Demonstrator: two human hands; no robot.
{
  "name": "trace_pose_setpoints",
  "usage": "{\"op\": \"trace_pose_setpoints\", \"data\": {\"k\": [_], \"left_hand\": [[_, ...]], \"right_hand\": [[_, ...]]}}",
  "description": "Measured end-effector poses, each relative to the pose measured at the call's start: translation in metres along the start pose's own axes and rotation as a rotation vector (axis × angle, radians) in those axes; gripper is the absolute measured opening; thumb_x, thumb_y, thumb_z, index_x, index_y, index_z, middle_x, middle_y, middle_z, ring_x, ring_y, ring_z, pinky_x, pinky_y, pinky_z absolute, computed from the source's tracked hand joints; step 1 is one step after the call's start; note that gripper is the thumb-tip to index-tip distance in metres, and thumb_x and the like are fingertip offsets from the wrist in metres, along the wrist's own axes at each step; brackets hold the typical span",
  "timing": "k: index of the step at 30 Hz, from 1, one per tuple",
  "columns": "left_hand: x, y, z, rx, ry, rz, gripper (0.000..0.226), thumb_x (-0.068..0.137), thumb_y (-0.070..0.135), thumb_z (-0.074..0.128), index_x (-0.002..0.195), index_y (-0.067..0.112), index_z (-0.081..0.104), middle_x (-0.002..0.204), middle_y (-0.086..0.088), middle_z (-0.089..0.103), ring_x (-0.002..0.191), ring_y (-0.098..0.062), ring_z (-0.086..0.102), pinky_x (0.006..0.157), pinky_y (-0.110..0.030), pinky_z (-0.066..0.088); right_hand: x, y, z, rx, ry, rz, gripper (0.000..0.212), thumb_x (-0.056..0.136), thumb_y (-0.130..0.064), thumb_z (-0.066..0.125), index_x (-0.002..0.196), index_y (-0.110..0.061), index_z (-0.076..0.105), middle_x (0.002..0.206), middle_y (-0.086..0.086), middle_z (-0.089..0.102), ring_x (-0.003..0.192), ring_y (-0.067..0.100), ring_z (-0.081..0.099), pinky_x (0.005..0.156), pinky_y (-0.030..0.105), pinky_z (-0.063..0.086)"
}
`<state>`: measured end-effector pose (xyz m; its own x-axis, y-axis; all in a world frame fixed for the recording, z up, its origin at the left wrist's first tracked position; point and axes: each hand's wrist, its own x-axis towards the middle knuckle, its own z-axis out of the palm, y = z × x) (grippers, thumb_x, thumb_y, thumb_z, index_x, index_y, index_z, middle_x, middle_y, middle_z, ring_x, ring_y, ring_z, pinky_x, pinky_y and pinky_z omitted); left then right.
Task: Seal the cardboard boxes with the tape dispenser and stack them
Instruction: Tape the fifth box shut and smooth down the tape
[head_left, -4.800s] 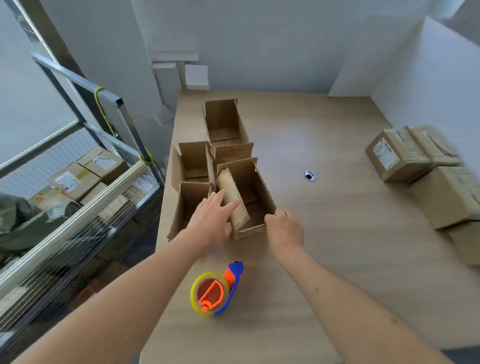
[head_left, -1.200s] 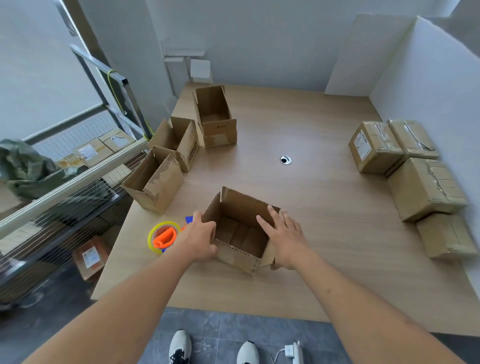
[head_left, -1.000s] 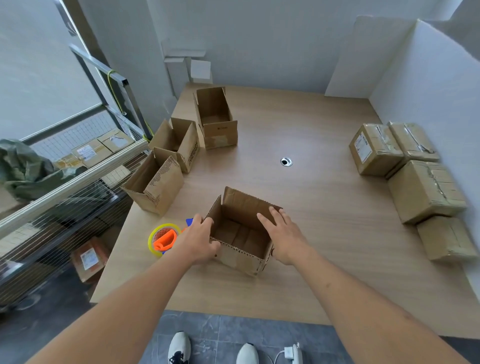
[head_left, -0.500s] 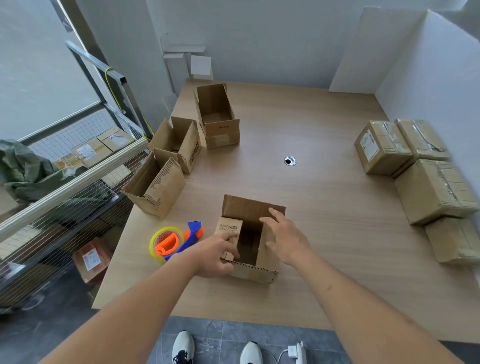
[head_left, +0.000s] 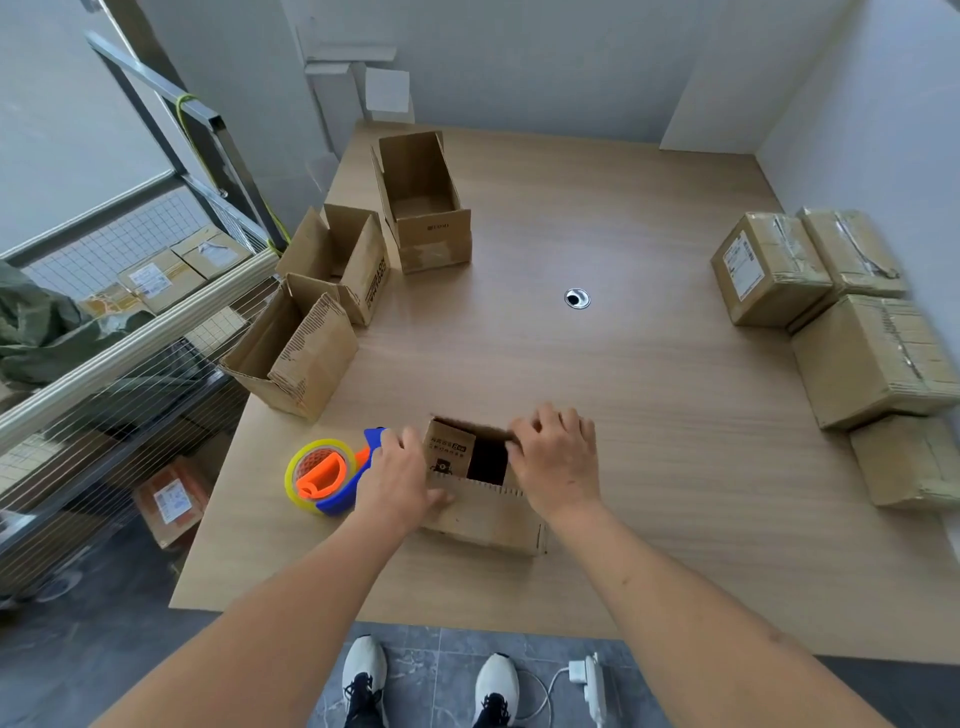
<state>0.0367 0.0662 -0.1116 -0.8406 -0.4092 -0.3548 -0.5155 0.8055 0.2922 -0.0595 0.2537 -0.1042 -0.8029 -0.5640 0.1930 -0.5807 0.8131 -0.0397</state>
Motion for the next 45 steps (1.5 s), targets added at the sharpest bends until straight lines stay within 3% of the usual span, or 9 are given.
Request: {"op": "trace_pose_setpoints", "data": {"k": [2,6,12,16,22,30,35,38,45], "left_hand": [[0.004,-0.005,-0.001,0.034,-0.004,-0.015,0.090,0.066,0.061,0.087,0.122,0.012,0.035,0.119,-0.009,0.041,0.108,-0.030,0.055,0.085,-0.039,0.052],[0.006,-0.017,-0.002,0.011,-0.042,-0.007,0.099,0.068,0.071,0.079,0.131,0.011,0.032,0.123,-0.013,0.040,0.112,-0.035,0.055,0.085,-0.042,0.053],[0.001,-0.043,0.003,0.102,0.009,0.092,0.051,0.100,0.054,0.048,0.131,0.014,0.042,0.118,-0.014,0.045,0.101,-0.035,0.056,0.076,-0.038,0.047],[-0.002,-0.065,0.006,0.195,0.078,-0.054,0.039,0.098,0.034,0.051,0.132,0.016,0.044,0.121,-0.016,0.045,0.107,-0.036,0.055,0.086,-0.041,0.049],[0.005,-0.106,0.019,0.211,-0.001,-0.130,0.082,0.092,0.046,0.067,0.157,0.029,0.020,0.143,-0.023,0.036,0.132,-0.041,0.042,0.105,-0.047,0.043],[0.017,-0.142,0.025,0.113,0.055,-0.020,0.094,0.092,0.036,0.070,0.158,0.050,0.006,0.143,-0.013,0.042,0.128,-0.038,0.041,0.097,-0.048,0.047],[0.002,-0.160,0.017,-0.220,0.148,0.008,0.101,0.089,0.019,0.074,0.157,0.054,0.008,0.132,-0.015,0.047,0.116,-0.039,0.047,0.096,-0.048,0.044],[-0.016,-0.171,0.006,-0.355,0.263,0.116,0.102,0.087,0.015,0.076,0.156,0.057,0.014,0.119,-0.014,0.049,0.096,-0.035,0.049,0.087,-0.046,0.044],[-0.037,-0.165,-0.038,-0.081,0.191,0.551,0.095,0.088,0.006,0.070,0.156,0.053,0.025,0.142,-0.013,0.040,0.121,-0.037,0.044,0.101,-0.051,0.046]], "right_hand": [[-0.003,-0.008,0.004,-0.021,-0.096,-0.086,0.019,0.085,-0.046,0.074,0.083,-0.026,0.073,0.097,-0.003,0.058,0.091,0.021,0.048,0.083,0.040,0.038],[-0.013,-0.028,0.014,0.117,-0.386,0.064,0.037,0.088,-0.063,0.061,0.110,-0.036,0.073,0.137,0.000,0.048,0.127,0.025,0.042,0.102,0.048,0.032],[-0.024,-0.036,0.022,0.241,-0.532,0.344,0.065,0.093,-0.062,0.057,0.150,-0.052,0.026,0.167,0.006,0.003,0.154,0.033,0.001,0.112,0.067,0.026],[-0.031,-0.041,0.028,0.316,-0.538,0.329,0.059,0.102,-0.055,0.045,0.154,-0.054,0.018,0.170,0.005,-0.012,0.155,0.031,-0.016,0.118,0.060,0.029],[-0.033,-0.053,0.036,0.280,-0.506,0.281,0.056,0.103,-0.059,0.036,0.155,-0.055,0.015,0.170,0.003,-0.016,0.155,0.029,-0.019,0.125,0.055,0.015],[-0.042,-0.068,0.048,0.353,-0.440,0.182,0.053,0.102,-0.058,0.039,0.153,-0.056,0.024,0.170,-0.001,-0.012,0.155,0.023,-0.019,0.126,0.047,0.002],[-0.049,-0.070,0.056,0.449,-0.422,0.158,0.050,0.107,-0.040,0.044,0.154,-0.051,0.030,0.170,-0.001,-0.013,0.153,0.019,-0.024,0.124,0.043,-0.003],[-0.049,-0.075,0.056,0.523,-0.419,0.141,0.051,0.106,-0.030,0.049,0.153,-0.047,0.036,0.168,-0.002,-0.012,0.153,0.019,-0.023,0.125,0.042,-0.004],[-0.048,-0.107,0.061,0.799,-0.411,0.103,0.057,0.097,-0.006,0.061,0.150,-0.023,0.049,0.163,-0.006,0.004,0.153,0.016,-0.007,0.123,0.027,0.008]]}}
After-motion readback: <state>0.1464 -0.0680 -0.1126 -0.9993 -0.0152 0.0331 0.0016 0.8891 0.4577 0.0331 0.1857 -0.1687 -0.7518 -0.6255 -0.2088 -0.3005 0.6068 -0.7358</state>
